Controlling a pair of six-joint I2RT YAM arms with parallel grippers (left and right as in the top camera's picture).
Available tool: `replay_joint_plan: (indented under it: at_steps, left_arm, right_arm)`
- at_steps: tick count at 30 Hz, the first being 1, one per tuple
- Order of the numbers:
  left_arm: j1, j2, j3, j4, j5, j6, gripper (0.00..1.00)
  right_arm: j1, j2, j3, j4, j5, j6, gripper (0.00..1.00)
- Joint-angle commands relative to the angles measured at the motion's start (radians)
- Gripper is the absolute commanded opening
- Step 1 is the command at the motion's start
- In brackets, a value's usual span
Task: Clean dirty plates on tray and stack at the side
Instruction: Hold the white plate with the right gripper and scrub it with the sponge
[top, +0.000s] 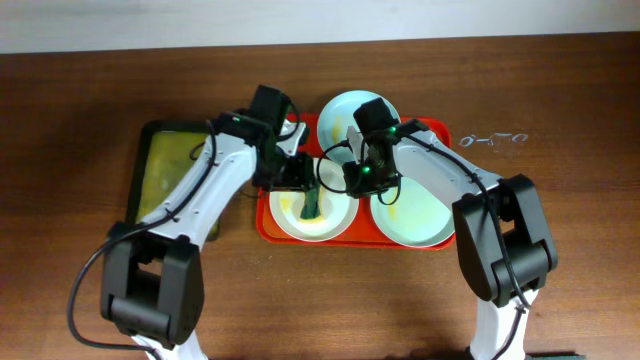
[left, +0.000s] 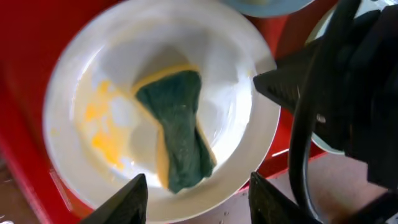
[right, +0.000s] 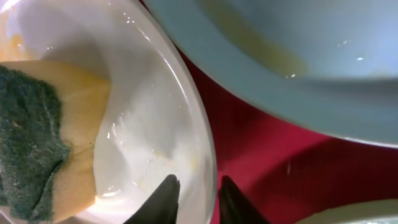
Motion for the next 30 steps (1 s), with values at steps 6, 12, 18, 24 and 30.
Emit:
replay_joint_plan:
  at_steps: [6, 12, 18, 24, 30]
  left_arm:
    - [-0.031, 0.014, -0.098, 0.067, -0.072, -0.137, 0.41]
    - [-0.054, 0.019, -0.177, 0.216, -0.079, -0.215, 0.34]
    - [-0.054, 0.082, -0.180, 0.261, -0.080, -0.215, 0.23]
    - [-0.053, 0.108, -0.180, 0.267, -0.204, -0.215, 0.16]
    - [-0.045, 0.108, -0.167, 0.242, -0.413, -0.211, 0.00]
  right_arm:
    - [0.005, 0.046, 0.005, 0.027, 0.009, 0.039, 0.18]
    - [0.005, 0.047, 0.005, 0.029, 0.008, 0.039, 0.17]
    - [0.005, 0.047, 0.005, 0.037, 0.008, 0.040, 0.17]
    - [0.005, 0.047, 0.005, 0.037, 0.008, 0.039, 0.17]
    - [0.005, 0.047, 0.005, 0.031, 0.008, 0.039, 0.17]
